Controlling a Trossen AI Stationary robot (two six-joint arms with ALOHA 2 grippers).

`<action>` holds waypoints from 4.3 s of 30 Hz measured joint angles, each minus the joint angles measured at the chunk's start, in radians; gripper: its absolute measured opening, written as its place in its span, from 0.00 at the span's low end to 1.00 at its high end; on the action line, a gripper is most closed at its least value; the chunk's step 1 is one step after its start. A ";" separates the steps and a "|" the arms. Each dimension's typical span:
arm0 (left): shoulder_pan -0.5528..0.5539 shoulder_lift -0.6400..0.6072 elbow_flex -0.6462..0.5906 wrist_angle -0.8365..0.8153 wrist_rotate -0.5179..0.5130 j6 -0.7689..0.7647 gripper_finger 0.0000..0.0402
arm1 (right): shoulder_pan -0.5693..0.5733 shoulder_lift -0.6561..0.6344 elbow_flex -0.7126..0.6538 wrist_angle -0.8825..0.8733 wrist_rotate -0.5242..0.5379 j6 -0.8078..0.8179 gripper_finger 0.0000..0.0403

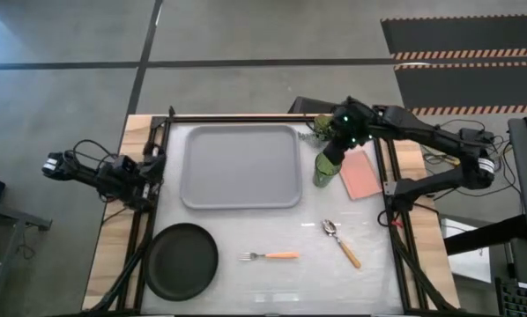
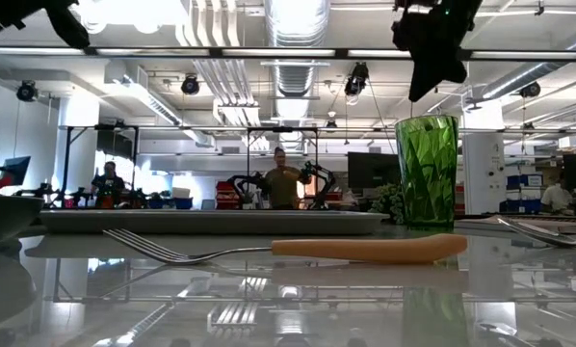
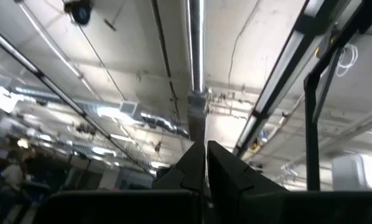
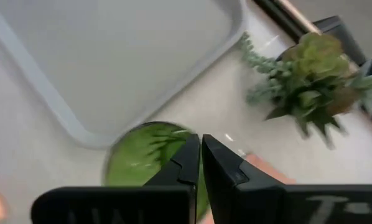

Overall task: Pick and place plate/cup/fork/spoon on tray
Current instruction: Put the green cup on the gray serving tray

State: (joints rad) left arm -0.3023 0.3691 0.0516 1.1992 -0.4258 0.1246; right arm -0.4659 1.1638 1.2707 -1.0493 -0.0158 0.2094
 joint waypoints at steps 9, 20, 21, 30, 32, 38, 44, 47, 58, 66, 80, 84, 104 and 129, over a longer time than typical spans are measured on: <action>0.000 0.003 0.006 0.027 -0.001 0.118 0.00 | -0.066 0.031 0.033 -0.073 -0.065 0.014 0.15; 0.000 0.002 0.002 0.023 -0.001 0.118 0.00 | -0.064 0.028 0.027 -0.140 -0.063 -0.265 0.48; 0.000 0.002 0.002 0.023 -0.001 0.119 0.00 | -0.064 0.030 0.024 -0.134 -0.063 -0.280 0.49; 0.000 0.002 0.000 0.022 -0.001 0.119 0.00 | -0.043 0.037 -0.061 -0.042 -0.062 -0.325 0.46; 0.000 0.002 -0.001 0.022 -0.001 0.119 0.00 | -0.043 0.037 -0.069 -0.029 -0.062 -0.325 0.46; 0.000 0.002 -0.002 0.022 -0.001 0.119 0.00 | -0.042 0.037 -0.128 0.013 -0.062 -0.325 0.45; 0.000 0.002 -0.004 0.023 -0.001 0.119 0.00 | -0.042 0.037 -0.201 0.088 -0.063 -0.314 0.44; 0.000 0.002 -0.004 0.023 -0.001 0.119 0.00 | -0.042 0.037 -0.207 0.093 -0.063 -0.310 0.40; 0.000 0.002 -0.004 0.023 -0.001 0.119 0.00 | -0.042 0.037 -0.153 0.054 -0.071 -0.285 0.04; 0.000 0.002 -0.005 0.023 -0.001 0.119 0.00 | -0.043 0.039 0.019 -0.058 -0.071 -0.222 0.02; 0.000 0.002 -0.005 0.023 -0.001 0.119 0.00 | -0.043 0.259 0.304 -0.105 -0.130 -0.149 0.02; 0.000 0.002 -0.005 0.023 -0.001 0.119 0.00 | -0.047 0.368 0.394 -0.098 -0.163 -0.194 0.02; 0.000 0.002 -0.008 0.023 0.001 0.117 0.00 | -0.153 0.729 0.762 -0.051 -0.175 -0.314 0.02; 0.000 0.002 -0.009 0.023 0.002 0.116 0.00 | -0.188 0.815 0.761 -0.005 -0.167 -0.292 0.11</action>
State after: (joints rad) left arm -0.3023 0.3706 0.0429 1.2221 -0.4242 0.2409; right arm -0.6536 1.9793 2.0315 -1.0538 -0.1833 -0.0824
